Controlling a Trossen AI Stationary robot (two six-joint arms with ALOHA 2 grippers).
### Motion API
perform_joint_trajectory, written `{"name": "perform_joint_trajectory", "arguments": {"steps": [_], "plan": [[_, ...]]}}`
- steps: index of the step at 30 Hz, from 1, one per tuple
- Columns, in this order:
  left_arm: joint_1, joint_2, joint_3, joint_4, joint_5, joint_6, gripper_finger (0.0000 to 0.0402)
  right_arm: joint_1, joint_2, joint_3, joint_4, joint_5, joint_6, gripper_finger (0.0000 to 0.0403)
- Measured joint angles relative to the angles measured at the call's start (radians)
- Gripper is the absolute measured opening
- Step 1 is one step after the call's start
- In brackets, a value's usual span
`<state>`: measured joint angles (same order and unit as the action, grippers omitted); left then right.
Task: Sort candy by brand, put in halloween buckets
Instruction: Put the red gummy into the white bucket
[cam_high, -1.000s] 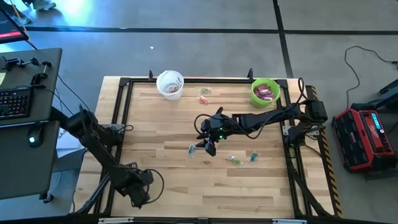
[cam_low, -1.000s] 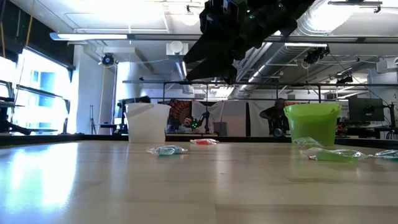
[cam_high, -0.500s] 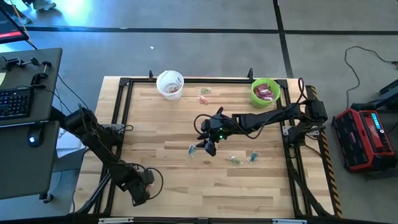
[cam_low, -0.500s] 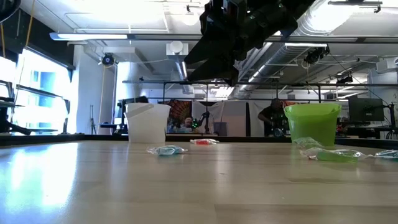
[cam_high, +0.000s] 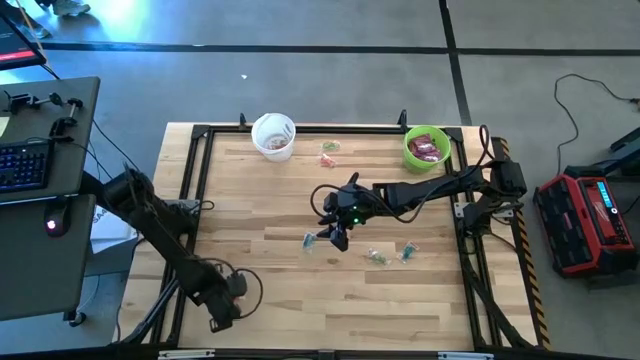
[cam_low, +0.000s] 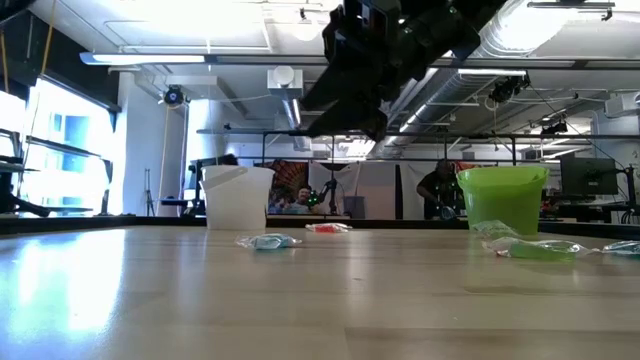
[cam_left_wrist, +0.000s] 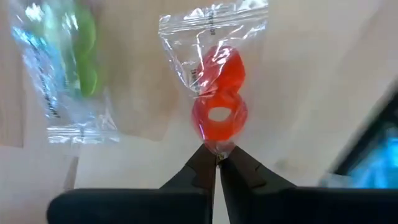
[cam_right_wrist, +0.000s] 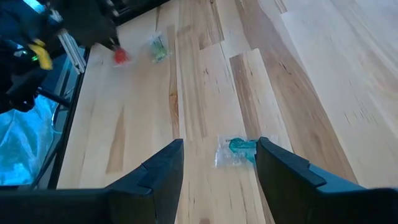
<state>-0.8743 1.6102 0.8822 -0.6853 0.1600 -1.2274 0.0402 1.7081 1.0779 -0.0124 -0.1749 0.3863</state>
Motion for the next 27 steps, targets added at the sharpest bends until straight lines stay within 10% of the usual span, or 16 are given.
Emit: {"name": "perform_joint_trajectory", "arguments": {"steps": [13, 20, 27], "plan": [[0.287, -0.368, 0.001, -0.035, -0.149, -0.01, 0.0001, -0.037, -0.015, 0.0, -0.083, 0.01, -0.065, 0.0131], [0.606, -0.549, 0.002, -0.081, -0.168, 0.106, 0.0001, -0.094, -0.015, 0.0, -0.104, 0.01, -0.132, 0.0011], [0.974, -0.534, 0.077, -0.129, -0.099, 0.398, 0.0001, -0.126, -0.015, 0.0, -0.103, 0.009, -0.139, 0.0012]]}}
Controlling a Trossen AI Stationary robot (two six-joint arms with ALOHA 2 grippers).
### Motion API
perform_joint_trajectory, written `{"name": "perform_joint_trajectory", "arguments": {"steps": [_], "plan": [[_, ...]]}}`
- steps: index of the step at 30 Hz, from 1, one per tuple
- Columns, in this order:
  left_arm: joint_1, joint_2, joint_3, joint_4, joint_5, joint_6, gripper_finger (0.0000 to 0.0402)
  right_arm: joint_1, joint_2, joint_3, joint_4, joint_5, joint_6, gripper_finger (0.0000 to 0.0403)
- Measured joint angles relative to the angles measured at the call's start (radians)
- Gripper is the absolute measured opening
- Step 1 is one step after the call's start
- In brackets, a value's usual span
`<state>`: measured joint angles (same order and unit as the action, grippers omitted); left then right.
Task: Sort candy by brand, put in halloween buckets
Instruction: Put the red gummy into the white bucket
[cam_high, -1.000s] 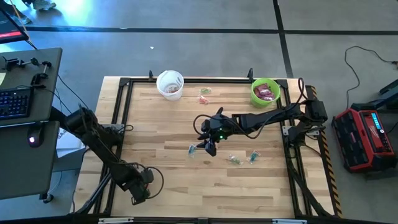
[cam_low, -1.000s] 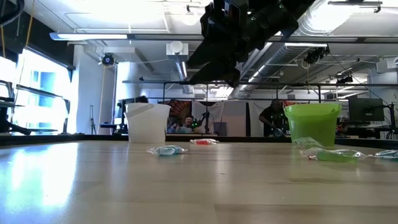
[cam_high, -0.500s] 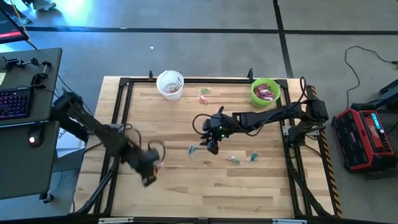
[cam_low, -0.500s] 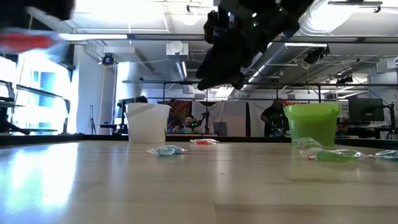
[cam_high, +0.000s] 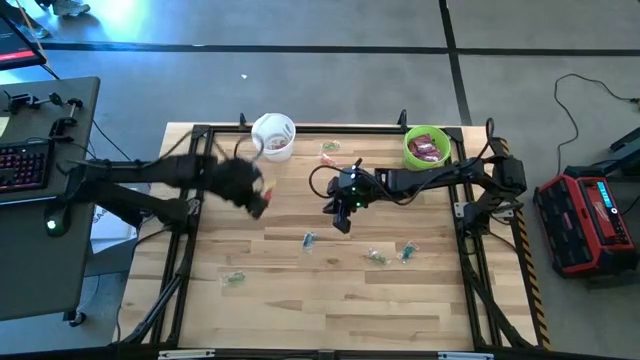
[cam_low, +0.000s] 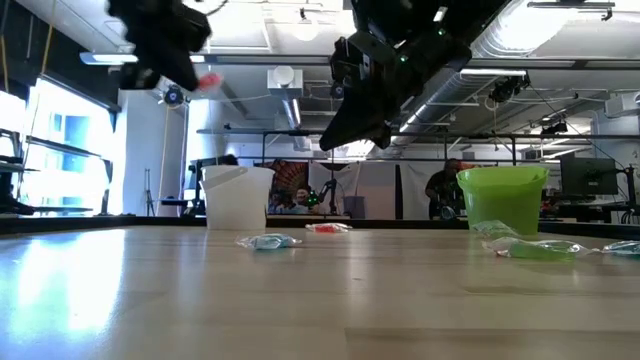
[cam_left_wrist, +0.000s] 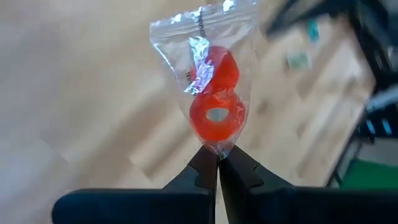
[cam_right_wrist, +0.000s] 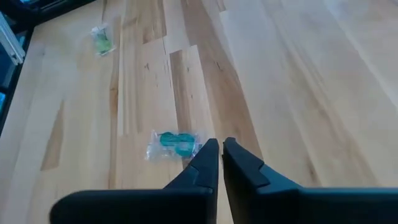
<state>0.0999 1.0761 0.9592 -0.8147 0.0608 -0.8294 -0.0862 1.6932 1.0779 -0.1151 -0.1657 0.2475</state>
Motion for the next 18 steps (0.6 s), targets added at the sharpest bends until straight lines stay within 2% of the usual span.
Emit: {"name": "perform_joint_trajectory", "arguments": {"steps": [5, 9, 12, 18], "plan": [[0.266, 0.086, 0.075, 0.004, 0.075, 0.211, 0.0001, -0.02, 0.0, 0.0, -0.001, -0.023, -0.021, 0.0004], [0.435, 0.17, 0.137, 0.002, 0.098, 0.352, 0.0001, -0.039, 0.0, 0.0, -0.001, -0.048, -0.022, 0.0001], [0.534, 0.241, 0.191, 0.003, 0.144, 0.433, 0.0001, -0.047, 0.0, 0.0, -0.001, -0.046, -0.025, 0.0001], [0.654, 0.396, 0.309, -0.046, 0.15, 0.569, 0.0001, -0.051, 0.0, 0.0, -0.001, -0.047, -0.029, 0.0]]}}
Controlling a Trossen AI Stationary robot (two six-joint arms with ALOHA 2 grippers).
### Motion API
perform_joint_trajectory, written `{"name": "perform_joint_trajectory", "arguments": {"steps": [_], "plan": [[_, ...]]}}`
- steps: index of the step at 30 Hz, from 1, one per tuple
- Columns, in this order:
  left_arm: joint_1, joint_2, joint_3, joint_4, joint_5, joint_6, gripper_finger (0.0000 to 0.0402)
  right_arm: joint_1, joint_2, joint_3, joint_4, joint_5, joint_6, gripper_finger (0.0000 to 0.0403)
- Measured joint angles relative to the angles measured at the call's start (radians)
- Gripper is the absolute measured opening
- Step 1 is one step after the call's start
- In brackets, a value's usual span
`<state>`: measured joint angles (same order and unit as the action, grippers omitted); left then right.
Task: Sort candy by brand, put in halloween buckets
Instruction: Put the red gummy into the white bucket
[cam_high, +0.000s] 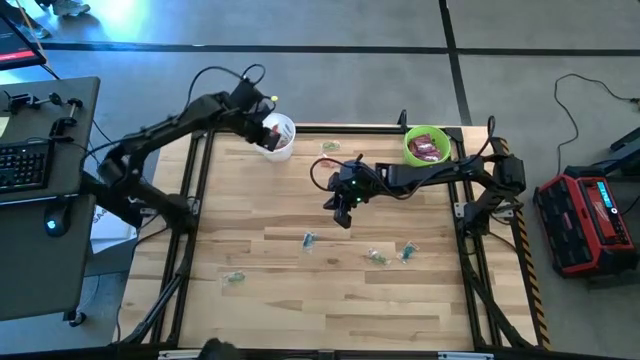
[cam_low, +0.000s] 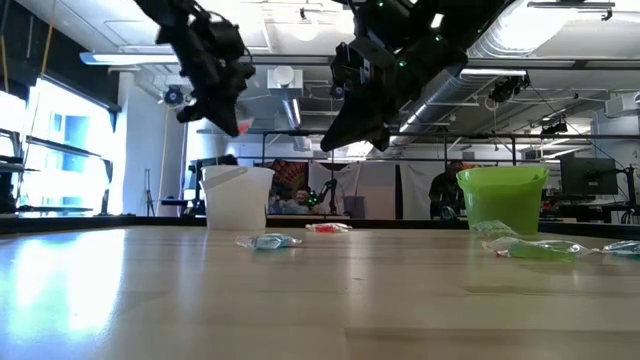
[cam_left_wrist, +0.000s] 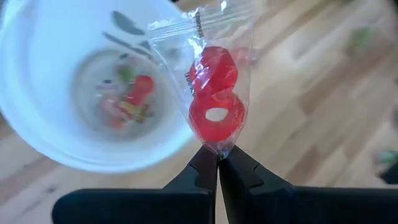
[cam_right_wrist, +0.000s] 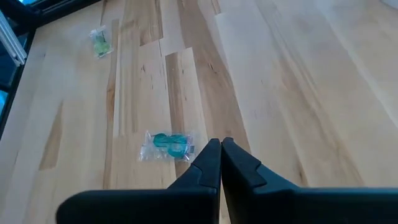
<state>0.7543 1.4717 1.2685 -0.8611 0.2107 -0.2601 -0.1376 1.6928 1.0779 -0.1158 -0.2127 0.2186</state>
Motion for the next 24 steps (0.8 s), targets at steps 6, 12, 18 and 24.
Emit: {"name": "perform_joint_trajectory", "arguments": {"steps": [6, 12, 18, 24], "plan": [[0.043, 0.13, 0.089, -0.071, -0.04, 0.082, 0.0, 0.0, 0.0, 0.0, -0.002, 0.0, -0.011, 0.0], [0.072, 0.191, 0.138, -0.104, -0.07, 0.079, 0.0, 0.0, 0.0, 0.0, -0.025, 0.0, -0.007, 0.0], [0.08, 0.226, 0.142, -0.136, -0.093, 0.107, 0.0, 0.0, 0.0, 0.0, -0.026, 0.001, -0.009, 0.0], [0.068, 0.249, 0.142, -0.156, -0.063, 0.233, 0.0001, 0.0, 0.0, 0.0, -0.021, 0.036, -0.004, 0.0]]}}
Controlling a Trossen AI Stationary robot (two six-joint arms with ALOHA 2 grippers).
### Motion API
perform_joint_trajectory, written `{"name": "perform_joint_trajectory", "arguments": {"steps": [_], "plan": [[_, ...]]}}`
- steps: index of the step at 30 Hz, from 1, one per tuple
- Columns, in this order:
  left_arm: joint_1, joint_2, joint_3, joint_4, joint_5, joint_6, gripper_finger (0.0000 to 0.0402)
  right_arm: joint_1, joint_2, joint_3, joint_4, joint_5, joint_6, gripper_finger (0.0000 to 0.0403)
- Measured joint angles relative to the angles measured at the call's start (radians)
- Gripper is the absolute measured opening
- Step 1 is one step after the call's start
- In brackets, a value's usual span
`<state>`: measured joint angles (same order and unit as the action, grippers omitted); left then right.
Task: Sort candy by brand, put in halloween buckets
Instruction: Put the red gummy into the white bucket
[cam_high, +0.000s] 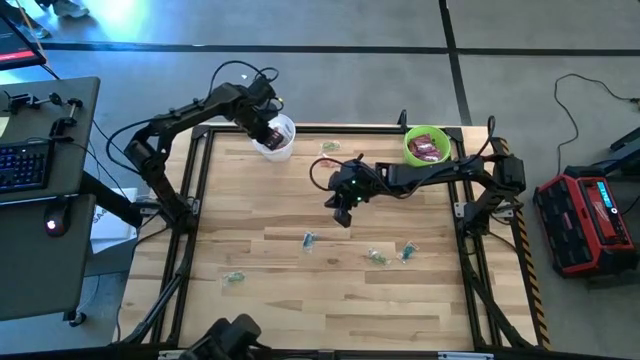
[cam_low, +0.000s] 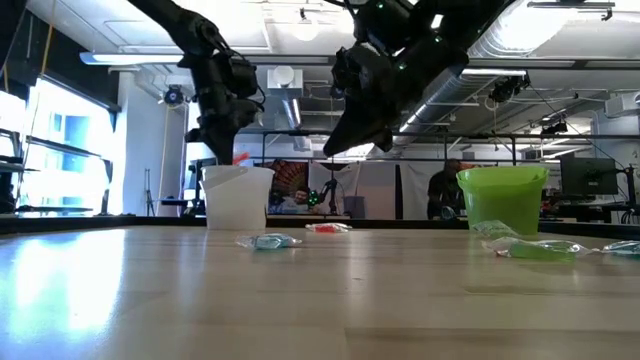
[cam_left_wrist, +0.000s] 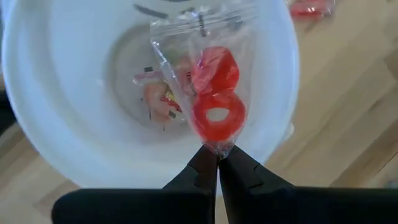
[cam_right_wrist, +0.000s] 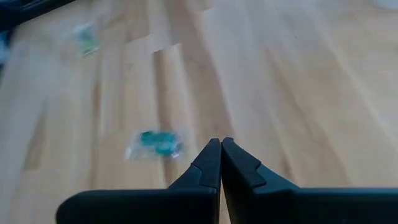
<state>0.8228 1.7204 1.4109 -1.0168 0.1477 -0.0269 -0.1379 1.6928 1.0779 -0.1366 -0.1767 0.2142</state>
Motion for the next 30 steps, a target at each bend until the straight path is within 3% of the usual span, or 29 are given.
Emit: {"name": "perform_joint_trajectory", "arguments": {"steps": [4, 9, 19, 30], "plan": [[-0.009, 0.0, 0.0, 0.001, 0.0, 0.063, 0.0014, -0.002, 0.0, 0.0, 0.002, 0.096, 0.073, 0.0001], [-0.028, 0.0, 0.0, 0.002, 0.0, 0.092, 0.005, -0.007, 0.0, 0.0, 0.004, 0.14, 0.122, 0.0016], [-0.086, -0.059, -0.011, 0.131, 0.001, 0.061, 0.0125, -0.038, 0.0, 0.0, 0.006, 0.195, 0.12, 0.0118], [-0.134, -0.233, -0.085, 0.34, -0.001, -0.048, 0.0138, -0.119, 0.0, 0.0, 0.058, 0.185, 0.03, 0.0175]]}}
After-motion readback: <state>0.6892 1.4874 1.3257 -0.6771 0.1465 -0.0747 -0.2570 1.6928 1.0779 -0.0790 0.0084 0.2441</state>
